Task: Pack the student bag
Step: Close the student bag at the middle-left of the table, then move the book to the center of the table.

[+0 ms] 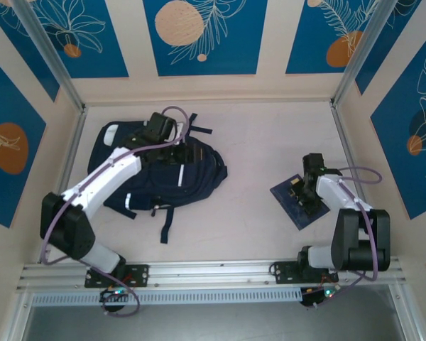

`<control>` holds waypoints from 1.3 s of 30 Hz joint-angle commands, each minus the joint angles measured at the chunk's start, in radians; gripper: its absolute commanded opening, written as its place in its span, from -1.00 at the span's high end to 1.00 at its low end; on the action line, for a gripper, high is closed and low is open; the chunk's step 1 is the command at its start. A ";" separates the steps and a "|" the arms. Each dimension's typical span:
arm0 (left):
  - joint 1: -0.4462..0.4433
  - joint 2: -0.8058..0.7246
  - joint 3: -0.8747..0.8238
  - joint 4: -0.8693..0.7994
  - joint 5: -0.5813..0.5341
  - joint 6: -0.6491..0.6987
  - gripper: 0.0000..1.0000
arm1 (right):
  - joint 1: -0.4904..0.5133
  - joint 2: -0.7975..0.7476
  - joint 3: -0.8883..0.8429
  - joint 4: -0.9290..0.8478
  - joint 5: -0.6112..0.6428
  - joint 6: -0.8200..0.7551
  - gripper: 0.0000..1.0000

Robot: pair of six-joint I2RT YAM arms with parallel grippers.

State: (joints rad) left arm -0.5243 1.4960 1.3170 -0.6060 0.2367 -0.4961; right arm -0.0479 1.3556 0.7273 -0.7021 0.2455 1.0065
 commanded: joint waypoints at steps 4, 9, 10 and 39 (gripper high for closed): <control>-0.075 -0.174 -0.106 0.002 0.042 -0.026 -0.44 | 0.019 0.000 -0.047 0.047 -0.144 0.080 -0.45; -0.187 -0.212 -0.145 -0.009 0.020 -0.040 -0.45 | 0.030 -0.028 -0.099 0.072 -0.203 0.119 -0.45; -0.201 -0.216 -0.156 -0.002 0.023 -0.049 -0.45 | 0.035 -0.033 -0.103 0.072 -0.205 0.126 -0.45; -0.408 -0.106 -0.241 0.114 -0.030 -0.134 -0.34 | 0.100 -0.090 0.004 -0.059 0.026 -0.050 -0.76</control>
State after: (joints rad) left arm -0.9188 1.3762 1.0740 -0.5209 0.2054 -0.6209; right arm 0.1459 1.1965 0.7544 -0.7998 0.2844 1.0985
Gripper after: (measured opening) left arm 0.669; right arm 0.861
